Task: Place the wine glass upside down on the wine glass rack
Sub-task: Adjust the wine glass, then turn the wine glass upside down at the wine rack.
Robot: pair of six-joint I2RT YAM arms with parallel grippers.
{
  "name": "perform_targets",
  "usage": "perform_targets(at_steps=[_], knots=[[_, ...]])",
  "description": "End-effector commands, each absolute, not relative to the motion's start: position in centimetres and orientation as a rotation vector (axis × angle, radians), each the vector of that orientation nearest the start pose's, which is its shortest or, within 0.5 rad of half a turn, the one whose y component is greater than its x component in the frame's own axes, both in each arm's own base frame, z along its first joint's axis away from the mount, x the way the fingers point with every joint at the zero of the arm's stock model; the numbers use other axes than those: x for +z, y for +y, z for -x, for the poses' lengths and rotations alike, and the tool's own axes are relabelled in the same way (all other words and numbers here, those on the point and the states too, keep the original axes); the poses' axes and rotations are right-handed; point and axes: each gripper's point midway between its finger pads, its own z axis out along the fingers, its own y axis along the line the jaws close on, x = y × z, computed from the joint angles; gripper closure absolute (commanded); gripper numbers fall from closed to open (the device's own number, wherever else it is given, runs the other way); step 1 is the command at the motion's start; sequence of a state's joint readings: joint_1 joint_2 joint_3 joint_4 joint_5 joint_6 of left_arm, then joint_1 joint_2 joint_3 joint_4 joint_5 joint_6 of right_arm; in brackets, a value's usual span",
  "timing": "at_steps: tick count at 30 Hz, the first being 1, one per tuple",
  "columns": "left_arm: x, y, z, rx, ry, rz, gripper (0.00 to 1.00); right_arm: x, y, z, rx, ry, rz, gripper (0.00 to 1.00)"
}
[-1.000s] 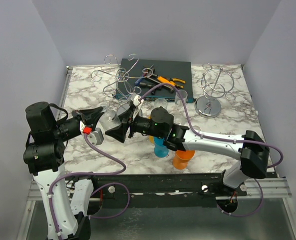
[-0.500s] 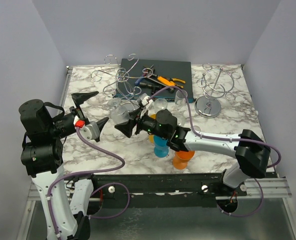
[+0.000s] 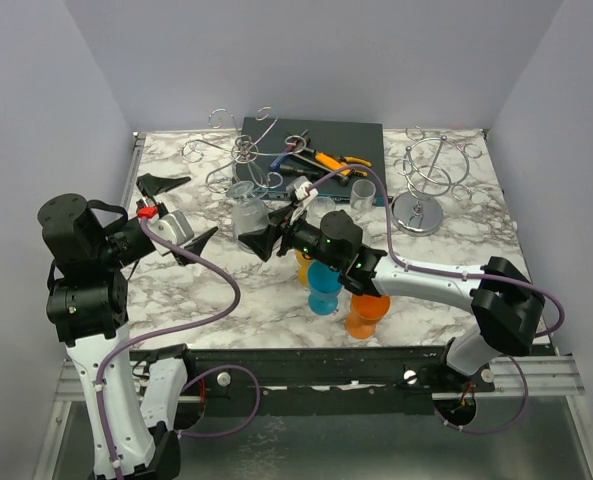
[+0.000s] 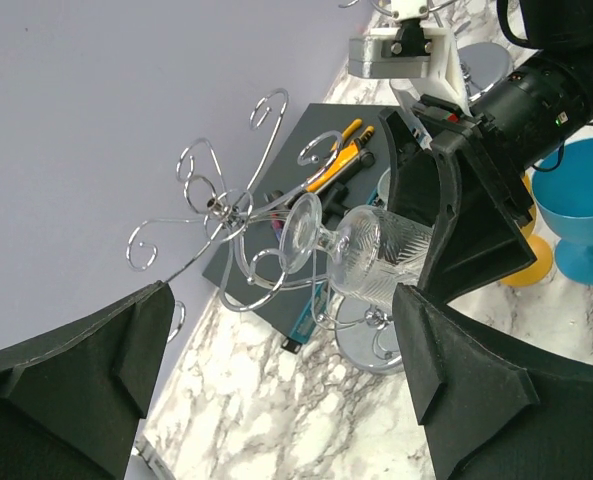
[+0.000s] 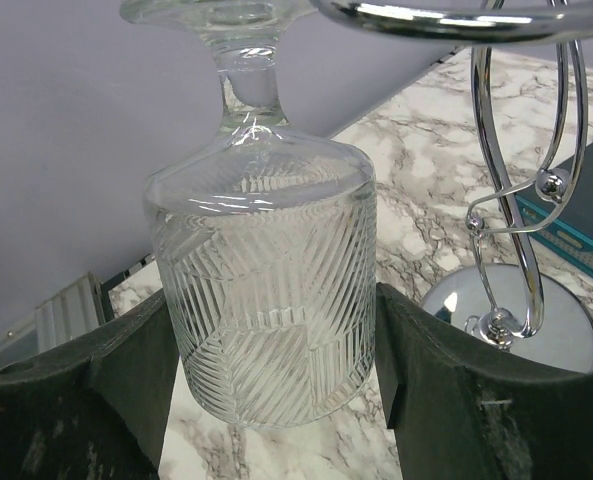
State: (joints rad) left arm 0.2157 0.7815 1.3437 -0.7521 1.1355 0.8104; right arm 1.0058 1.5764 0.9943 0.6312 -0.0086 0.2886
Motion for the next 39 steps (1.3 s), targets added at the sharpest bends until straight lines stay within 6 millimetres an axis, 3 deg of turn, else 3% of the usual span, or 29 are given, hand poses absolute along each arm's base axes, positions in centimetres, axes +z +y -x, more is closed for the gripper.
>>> perform_targets(at_steps=[1, 21, 27, 39], knots=[[41.7, -10.2, -20.2, -0.240, 1.231, -1.086, 0.01, 31.9, 43.3, -26.5, 1.094, 1.337, 0.509, 0.68], [38.8, -8.9, -20.4, -0.145, 1.297, -1.046, 0.01, 33.0, 42.3, -24.5, 1.138, 1.270, 0.563, 0.74], [37.9, -9.0, -20.1, -0.154, 1.307, -1.043, 0.01, 33.8, 42.7, -24.9, 1.126, 1.245, 0.560, 0.74], [36.2, -8.4, -20.2, -0.135, 1.361, -1.048, 0.01, 33.4, 44.2, -27.2, 1.109, 1.254, 0.552, 0.75]])
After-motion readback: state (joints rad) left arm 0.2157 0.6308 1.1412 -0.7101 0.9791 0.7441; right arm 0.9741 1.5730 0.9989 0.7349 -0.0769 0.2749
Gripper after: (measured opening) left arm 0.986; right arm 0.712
